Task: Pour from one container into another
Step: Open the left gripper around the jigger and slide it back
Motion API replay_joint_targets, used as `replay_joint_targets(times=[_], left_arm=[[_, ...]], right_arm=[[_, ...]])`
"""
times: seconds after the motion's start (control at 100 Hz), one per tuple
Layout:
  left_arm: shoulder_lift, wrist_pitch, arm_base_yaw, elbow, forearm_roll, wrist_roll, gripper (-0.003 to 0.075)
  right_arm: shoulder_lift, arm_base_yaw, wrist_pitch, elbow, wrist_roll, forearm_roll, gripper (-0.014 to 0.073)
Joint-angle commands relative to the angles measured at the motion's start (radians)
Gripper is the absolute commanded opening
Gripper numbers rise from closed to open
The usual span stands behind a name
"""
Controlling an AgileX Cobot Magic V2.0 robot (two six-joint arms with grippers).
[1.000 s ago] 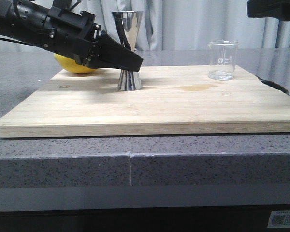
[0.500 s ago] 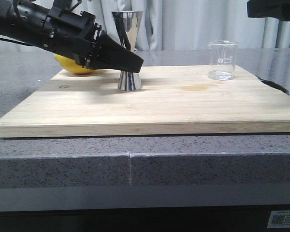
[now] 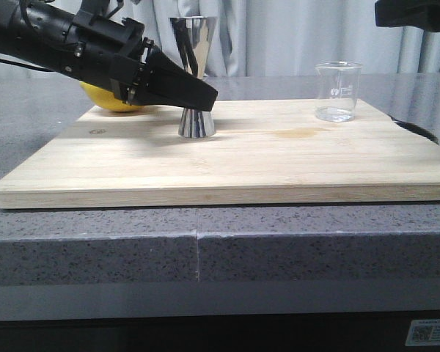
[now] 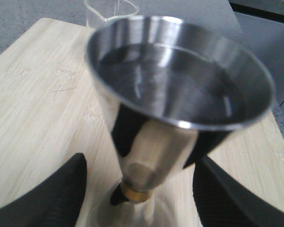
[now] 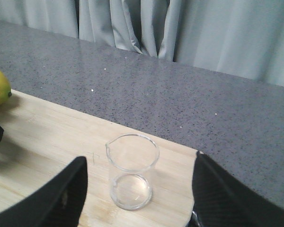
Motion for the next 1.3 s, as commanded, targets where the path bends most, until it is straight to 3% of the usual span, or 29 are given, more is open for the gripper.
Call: replay_joint_targets(times=[0.0,1.29], left_arm=[[-0.054,0.090,0.011,-0.021,-0.059,-0.021,0.0454],[-0.088,0.090,0.026,-0.021,-0.022,-0.059,0.0454]], right_arm=[[-0.029,-0.004,-0.068,-0.026,0.000,0.009,0.0428],[-0.029,-0.004,-0.068,-0.026,0.000,0.009,0.0428]])
